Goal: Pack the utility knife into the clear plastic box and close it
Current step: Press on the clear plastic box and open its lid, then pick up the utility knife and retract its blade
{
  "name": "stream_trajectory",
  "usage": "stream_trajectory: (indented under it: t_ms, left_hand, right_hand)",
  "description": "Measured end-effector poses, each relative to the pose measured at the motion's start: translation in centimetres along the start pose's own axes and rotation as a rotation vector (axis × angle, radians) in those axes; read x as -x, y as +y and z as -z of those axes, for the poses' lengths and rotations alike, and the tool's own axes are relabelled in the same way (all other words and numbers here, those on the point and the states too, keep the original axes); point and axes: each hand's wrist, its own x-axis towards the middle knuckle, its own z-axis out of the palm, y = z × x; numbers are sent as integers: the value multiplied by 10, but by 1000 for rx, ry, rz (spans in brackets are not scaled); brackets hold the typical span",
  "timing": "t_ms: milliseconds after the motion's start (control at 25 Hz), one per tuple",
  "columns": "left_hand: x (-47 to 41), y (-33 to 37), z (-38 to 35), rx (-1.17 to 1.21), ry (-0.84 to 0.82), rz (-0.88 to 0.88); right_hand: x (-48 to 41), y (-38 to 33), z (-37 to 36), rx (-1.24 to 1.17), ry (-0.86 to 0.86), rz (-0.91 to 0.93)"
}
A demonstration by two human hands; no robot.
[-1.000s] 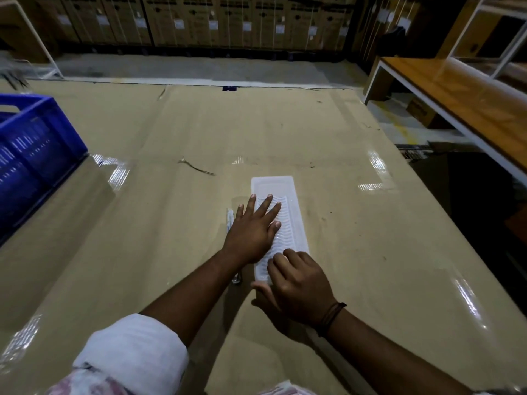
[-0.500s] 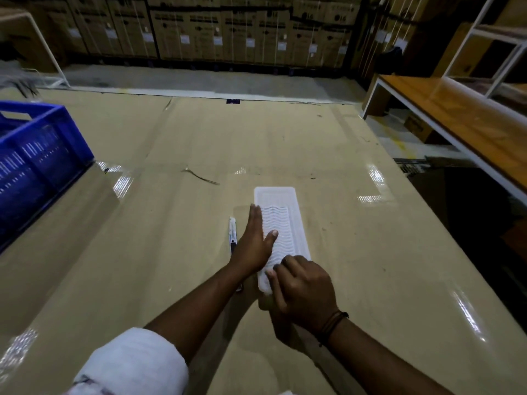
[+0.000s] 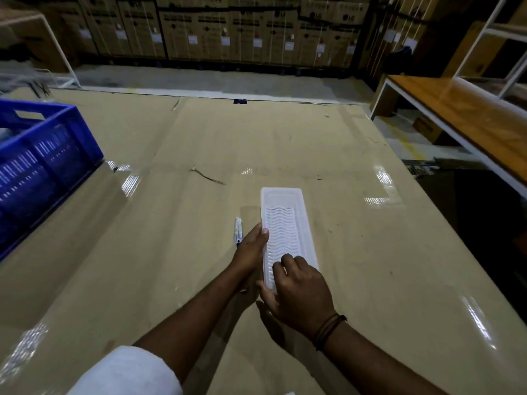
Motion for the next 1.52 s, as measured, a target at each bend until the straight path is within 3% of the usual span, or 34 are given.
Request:
stream_trajectory:
  t_ms: [320,480,680,760,960,1080,1160,1320,1520]
  left_hand:
    - [8,6,-6,100,40,74]
    - [7,7,-5,-35,39,22]
    - [5,2,-2,-165,-58,-37]
    - [5,1,-2,-175,-52,-50]
    - [2,-3,-3,-164,-56,-84]
    - [1,-5,-2,-158,-54,-90]
    - [2,-5,-2,-162,-58,-64]
    - [4,-4,0,-151,-62,-21]
    - [11,2,-2,-153,-60,-23]
  right_hand:
    - [-3,7,11,-201,108,-113]
    - [0,23,22,-365,222,-168]
    - [16,52,33,-659,423,-410]
    - [27,64,29,-743,468,-568]
    - [52,92,3,-1192,448,-1249]
    - [59,98,-8,-1410,499,-1481]
    - [63,100,-14,-1331,515,-1516]
    - [68,97,-16,-876,338,-1336]
    - [63,92,-16,-722,247,-1195]
